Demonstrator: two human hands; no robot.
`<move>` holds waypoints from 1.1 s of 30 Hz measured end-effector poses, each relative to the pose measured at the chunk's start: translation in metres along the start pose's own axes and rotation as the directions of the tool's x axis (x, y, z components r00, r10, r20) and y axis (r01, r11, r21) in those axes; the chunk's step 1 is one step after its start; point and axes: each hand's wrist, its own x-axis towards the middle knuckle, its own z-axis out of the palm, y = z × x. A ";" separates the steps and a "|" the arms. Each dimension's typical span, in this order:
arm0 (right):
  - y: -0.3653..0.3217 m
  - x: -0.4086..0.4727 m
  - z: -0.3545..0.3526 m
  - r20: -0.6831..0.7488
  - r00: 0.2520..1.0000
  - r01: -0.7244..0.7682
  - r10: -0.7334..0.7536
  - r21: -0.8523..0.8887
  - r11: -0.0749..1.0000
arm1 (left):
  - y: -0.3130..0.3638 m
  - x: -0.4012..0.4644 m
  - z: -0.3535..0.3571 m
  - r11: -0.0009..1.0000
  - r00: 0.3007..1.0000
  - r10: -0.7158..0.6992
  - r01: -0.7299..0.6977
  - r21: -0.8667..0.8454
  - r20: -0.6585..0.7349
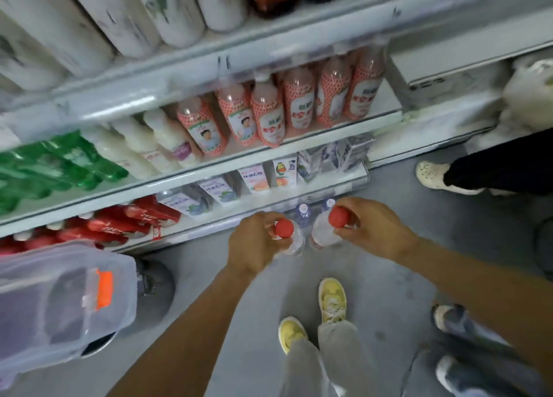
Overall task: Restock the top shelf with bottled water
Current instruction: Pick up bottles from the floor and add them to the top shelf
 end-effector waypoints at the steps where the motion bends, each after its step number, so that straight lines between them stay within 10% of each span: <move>1: -0.015 -0.006 -0.021 -0.027 1.000 0.012 -0.011 0.040 0.999 | 0.015 -0.007 -0.020 0.999 0.999 0.032 -0.033 -0.034 -0.032; 11: -0.161 -0.052 -0.218 -0.240 0.944 0.288 -0.228 0.254 0.923 | 0.167 -0.074 -0.211 0.847 0.919 0.269 -0.368 -0.383 -0.289; 33: -0.382 -0.111 -0.522 -0.651 0.637 0.691 -0.413 0.245 0.680 | 0.390 -0.149 -0.437 0.669 0.642 0.381 -0.688 -0.281 -0.666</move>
